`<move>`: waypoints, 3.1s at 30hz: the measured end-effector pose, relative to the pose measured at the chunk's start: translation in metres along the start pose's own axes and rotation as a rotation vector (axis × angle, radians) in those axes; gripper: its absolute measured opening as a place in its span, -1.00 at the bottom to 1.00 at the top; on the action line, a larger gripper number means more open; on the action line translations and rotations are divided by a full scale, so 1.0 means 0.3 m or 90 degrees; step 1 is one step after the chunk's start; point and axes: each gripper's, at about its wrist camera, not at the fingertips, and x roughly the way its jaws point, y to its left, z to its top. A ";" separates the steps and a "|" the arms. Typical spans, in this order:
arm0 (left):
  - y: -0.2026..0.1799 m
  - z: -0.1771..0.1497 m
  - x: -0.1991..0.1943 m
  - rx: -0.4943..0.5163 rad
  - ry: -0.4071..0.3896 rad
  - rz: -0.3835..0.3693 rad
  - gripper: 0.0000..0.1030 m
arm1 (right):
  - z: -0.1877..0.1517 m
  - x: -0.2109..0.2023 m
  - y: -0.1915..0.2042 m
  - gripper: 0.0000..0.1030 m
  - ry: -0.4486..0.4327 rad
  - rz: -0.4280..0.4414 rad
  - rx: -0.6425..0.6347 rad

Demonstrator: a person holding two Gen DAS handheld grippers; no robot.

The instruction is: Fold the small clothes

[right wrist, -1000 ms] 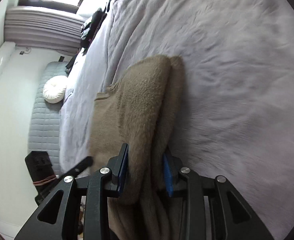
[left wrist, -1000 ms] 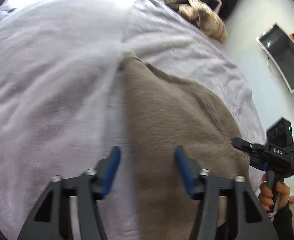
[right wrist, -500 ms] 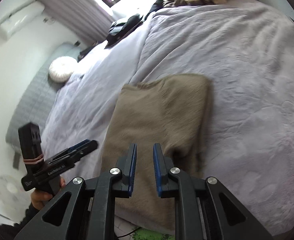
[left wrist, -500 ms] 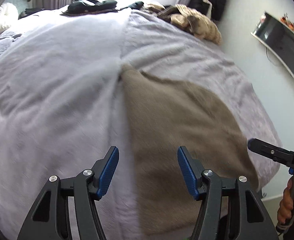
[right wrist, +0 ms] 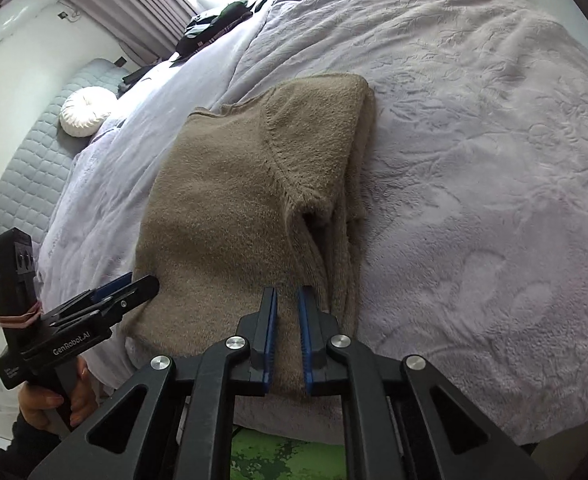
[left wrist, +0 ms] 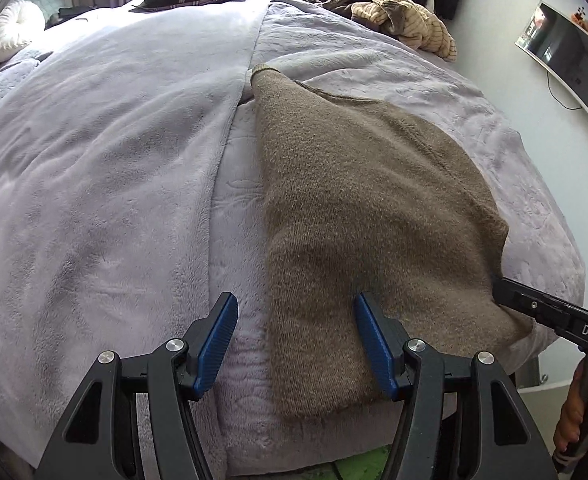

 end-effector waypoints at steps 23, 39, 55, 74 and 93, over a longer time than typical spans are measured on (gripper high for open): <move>-0.054 -0.035 -0.110 0.039 -0.052 0.089 0.85 | -0.015 -0.126 -0.019 -0.18 -0.016 -0.055 0.040; -0.071 0.019 -0.165 0.012 -0.078 0.129 1.00 | 0.048 -0.092 0.162 0.64 -0.029 -0.180 -0.023; -0.077 0.035 -0.150 0.006 -0.069 0.145 1.00 | 0.046 -0.111 0.191 0.64 -0.065 -0.240 -0.045; -0.077 0.035 -0.146 -0.001 -0.071 0.148 1.00 | 0.051 -0.106 0.205 0.64 -0.060 -0.259 -0.057; -0.082 0.050 -0.132 0.007 -0.070 0.158 1.00 | 0.063 -0.096 0.192 0.64 -0.055 -0.261 -0.049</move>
